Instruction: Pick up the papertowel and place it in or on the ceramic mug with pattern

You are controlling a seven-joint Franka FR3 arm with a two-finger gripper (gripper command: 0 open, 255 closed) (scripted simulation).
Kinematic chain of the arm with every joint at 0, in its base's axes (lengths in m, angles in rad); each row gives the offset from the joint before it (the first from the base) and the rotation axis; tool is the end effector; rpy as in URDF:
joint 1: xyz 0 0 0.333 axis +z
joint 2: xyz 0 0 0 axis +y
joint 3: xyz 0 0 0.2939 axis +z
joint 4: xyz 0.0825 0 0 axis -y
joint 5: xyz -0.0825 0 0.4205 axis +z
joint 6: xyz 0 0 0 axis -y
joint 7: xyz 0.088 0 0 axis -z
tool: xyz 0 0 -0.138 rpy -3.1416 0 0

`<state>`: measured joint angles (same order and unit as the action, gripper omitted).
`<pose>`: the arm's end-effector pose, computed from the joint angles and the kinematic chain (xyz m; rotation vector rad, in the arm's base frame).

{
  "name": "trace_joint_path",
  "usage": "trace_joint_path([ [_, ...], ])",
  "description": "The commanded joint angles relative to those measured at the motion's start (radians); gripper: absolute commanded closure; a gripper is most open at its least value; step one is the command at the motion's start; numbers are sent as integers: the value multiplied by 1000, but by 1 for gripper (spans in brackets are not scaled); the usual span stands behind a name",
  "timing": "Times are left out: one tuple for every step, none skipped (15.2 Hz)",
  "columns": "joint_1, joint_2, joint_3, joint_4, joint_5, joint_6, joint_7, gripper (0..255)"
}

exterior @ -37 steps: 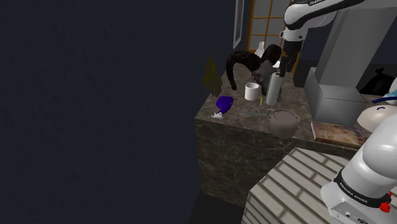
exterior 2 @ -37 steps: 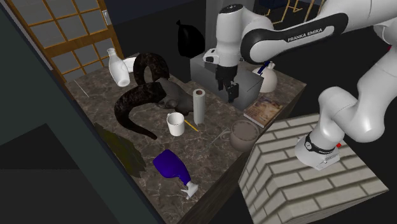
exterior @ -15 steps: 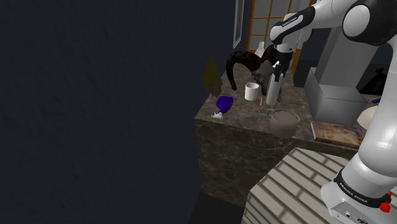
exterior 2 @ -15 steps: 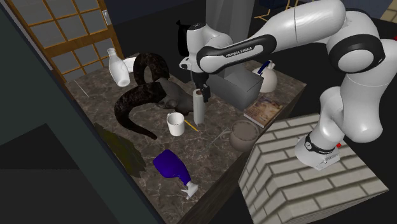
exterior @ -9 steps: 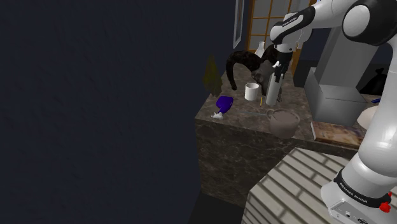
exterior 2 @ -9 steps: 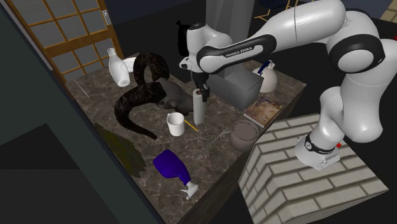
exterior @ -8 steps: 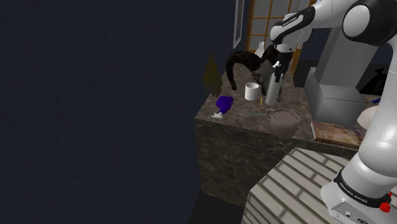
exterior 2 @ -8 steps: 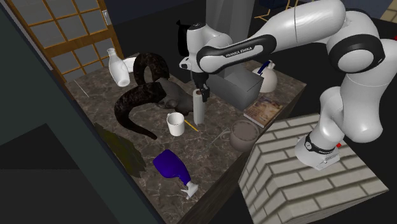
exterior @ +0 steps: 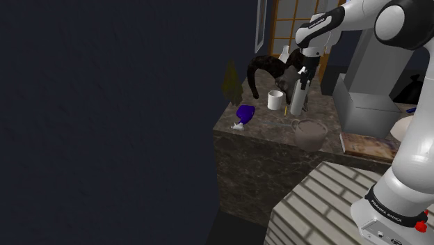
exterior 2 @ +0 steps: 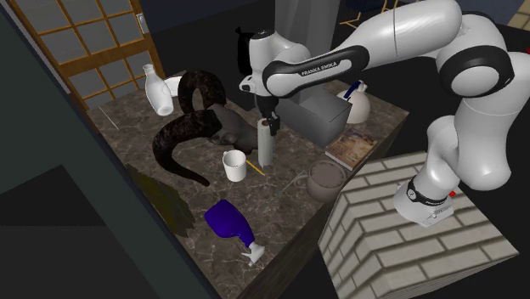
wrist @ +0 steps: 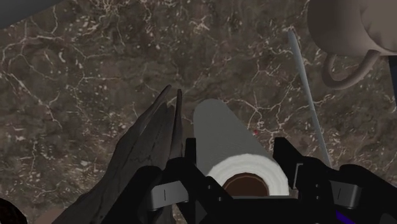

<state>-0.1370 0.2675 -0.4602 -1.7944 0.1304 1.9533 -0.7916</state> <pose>0.5414 -0.3413 0.3387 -3.0807 -0.2320 0.0924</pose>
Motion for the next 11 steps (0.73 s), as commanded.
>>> trace_joint_path([
  [1, -7, -1, 12, -4, -19, 3, 255],
  [1, -12, -2, 20, -6, -31, 5, 255],
  [2, -15, -3, 29, -9, -43, 6, 255],
  [2, -19, -3, 38, -11, -55, 8, 255],
  [2, -23, -4, 47, -13, -67, 9, 255],
  [2, -26, -4, 56, -15, -80, 10, 255],
  [3, -29, -5, 66, -17, -92, 12, 255],
  [3, -32, -6, 76, -18, -105, 13, 255],
  [3, -35, -6, 86, -20, -117, 14, 255],
  [3, -37, -7, 96, -21, -130, 15, 255],
  [3, -39, -7, 107, -23, -142, 16, 255],
])
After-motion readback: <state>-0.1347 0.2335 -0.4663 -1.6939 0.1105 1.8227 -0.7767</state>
